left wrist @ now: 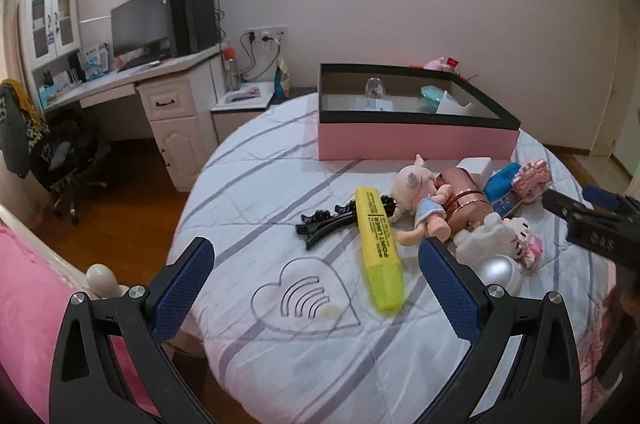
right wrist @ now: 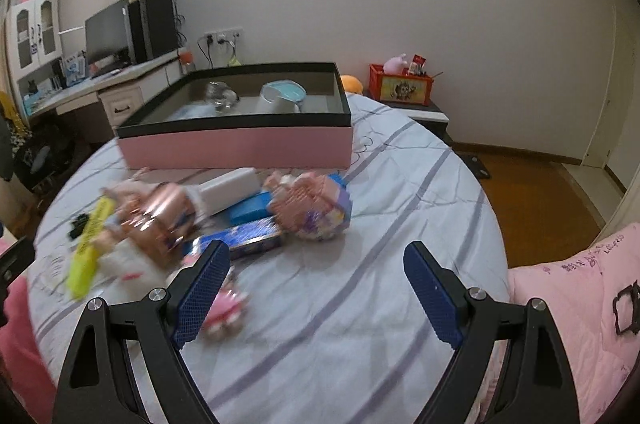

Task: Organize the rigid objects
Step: 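Grasp the yellow highlighter with the left tool while the right tool grasps the pink block figure, then lower the highlighter and block figure into the pink box and open both tools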

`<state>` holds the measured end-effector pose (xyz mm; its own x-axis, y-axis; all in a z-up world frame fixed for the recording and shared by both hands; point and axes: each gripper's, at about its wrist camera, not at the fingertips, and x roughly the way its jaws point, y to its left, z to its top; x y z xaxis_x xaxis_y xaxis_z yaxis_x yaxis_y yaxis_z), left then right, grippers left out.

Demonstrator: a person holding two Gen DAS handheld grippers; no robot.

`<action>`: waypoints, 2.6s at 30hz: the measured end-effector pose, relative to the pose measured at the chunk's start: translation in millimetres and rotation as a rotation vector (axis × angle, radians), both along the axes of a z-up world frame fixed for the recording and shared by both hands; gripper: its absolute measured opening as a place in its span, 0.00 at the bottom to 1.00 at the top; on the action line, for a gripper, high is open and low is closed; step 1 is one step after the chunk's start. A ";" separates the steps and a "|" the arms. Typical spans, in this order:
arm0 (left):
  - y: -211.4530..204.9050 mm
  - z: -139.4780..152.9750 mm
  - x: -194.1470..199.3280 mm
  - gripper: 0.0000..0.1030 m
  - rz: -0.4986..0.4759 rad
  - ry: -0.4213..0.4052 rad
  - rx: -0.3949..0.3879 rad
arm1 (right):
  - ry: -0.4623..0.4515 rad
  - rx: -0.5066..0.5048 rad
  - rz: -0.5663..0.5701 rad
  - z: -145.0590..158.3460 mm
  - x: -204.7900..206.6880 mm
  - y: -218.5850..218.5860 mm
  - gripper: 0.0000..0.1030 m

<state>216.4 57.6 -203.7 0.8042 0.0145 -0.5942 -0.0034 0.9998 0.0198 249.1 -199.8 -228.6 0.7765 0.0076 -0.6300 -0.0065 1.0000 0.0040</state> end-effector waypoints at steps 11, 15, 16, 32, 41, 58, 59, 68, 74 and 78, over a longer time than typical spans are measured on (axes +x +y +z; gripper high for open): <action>-6.9 -29.9 35.3 1.00 -0.046 0.120 0.000 | 0.120 0.045 0.061 -17.7 59.1 -4.1 0.87; -17.5 -42.8 46.7 1.00 -0.036 0.165 0.085 | 0.142 0.072 0.065 -20.5 67.7 -10.6 0.81; -18.7 -44.5 48.2 1.00 -0.037 0.162 0.095 | 0.145 0.089 0.075 -21.1 68.7 -11.4 0.76; -0.3 -31.8 45.6 0.25 -0.089 0.141 -0.029 | 0.119 0.103 0.124 -14.4 57.5 -7.8 0.59; 11.3 -9.8 39.8 0.25 -0.097 0.090 -0.074 | 0.074 0.115 0.132 2.7 44.0 -9.9 0.59; 10.5 17.2 54.2 0.25 -0.148 0.026 -0.126 | 0.025 0.114 0.201 29.5 51.4 8.5 0.59; 9.9 20.9 55.7 0.25 -0.146 0.014 -0.127 | 0.020 0.113 0.205 31.6 52.1 9.7 0.59; -18.7 71.0 104.9 0.25 -0.257 -0.070 -0.107 | -0.025 0.087 0.239 62.8 89.5 22.4 0.59; -41.0 75.5 177.3 0.25 -0.314 -0.017 -0.097 | 0.039 0.085 0.297 63.7 149.9 45.2 0.59; -42.2 54.4 223.3 0.25 -0.282 0.069 -0.075 | 0.114 0.069 0.333 41.1 181.5 65.6 0.59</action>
<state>439.8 15.4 -149.4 0.7280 -0.2504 -0.6382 0.2739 0.9596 -0.0641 430.5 -134.2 -187.5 0.6493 0.2939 -0.7015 -0.3272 0.9405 0.0911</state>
